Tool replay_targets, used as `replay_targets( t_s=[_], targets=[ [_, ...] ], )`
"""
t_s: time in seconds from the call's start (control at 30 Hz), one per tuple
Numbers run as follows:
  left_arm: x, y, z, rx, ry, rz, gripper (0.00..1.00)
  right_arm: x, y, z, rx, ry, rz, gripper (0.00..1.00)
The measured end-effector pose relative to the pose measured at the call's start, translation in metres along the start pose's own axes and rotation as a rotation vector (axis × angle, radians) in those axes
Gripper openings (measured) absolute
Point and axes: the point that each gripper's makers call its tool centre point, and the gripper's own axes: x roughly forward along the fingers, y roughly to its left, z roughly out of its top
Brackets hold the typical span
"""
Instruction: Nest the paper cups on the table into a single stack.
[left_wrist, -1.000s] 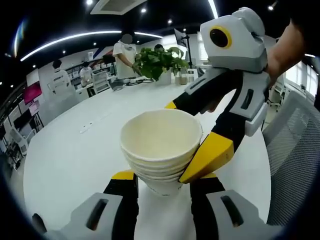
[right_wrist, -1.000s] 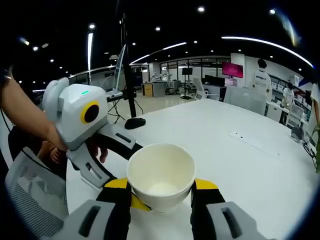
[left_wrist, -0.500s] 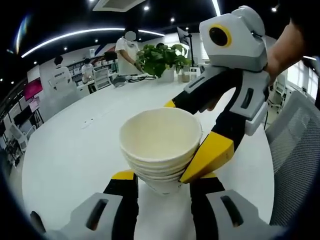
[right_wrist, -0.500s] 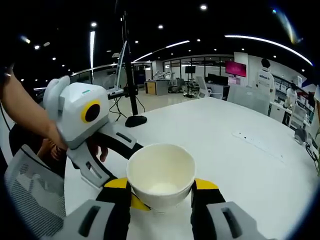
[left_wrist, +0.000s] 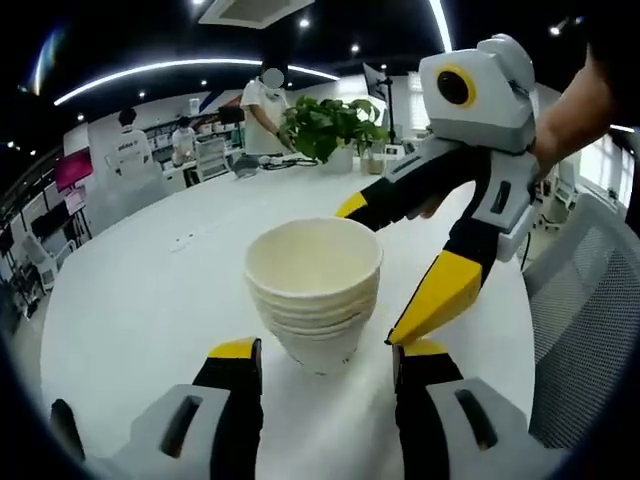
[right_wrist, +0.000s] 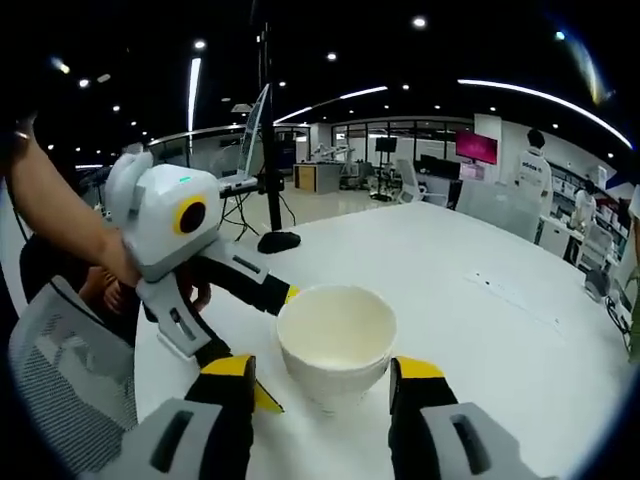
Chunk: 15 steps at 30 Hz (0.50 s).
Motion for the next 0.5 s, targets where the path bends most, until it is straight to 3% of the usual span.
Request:
replay_targets(
  t_s=[0.23,0.5],
  targets=[
    [-0.016,-0.004,0.0,-0.031,-0.038,0.021,0.53,-0.024,0.006,0.003,0.018,-0.032,-0.017,0.58],
    [-0.043,-0.012,0.005,-0.072,-0.098,0.056,0.57,-0.056,0.014,-0.007,-0.036,-0.039,-0.03,0.67]
  ],
)
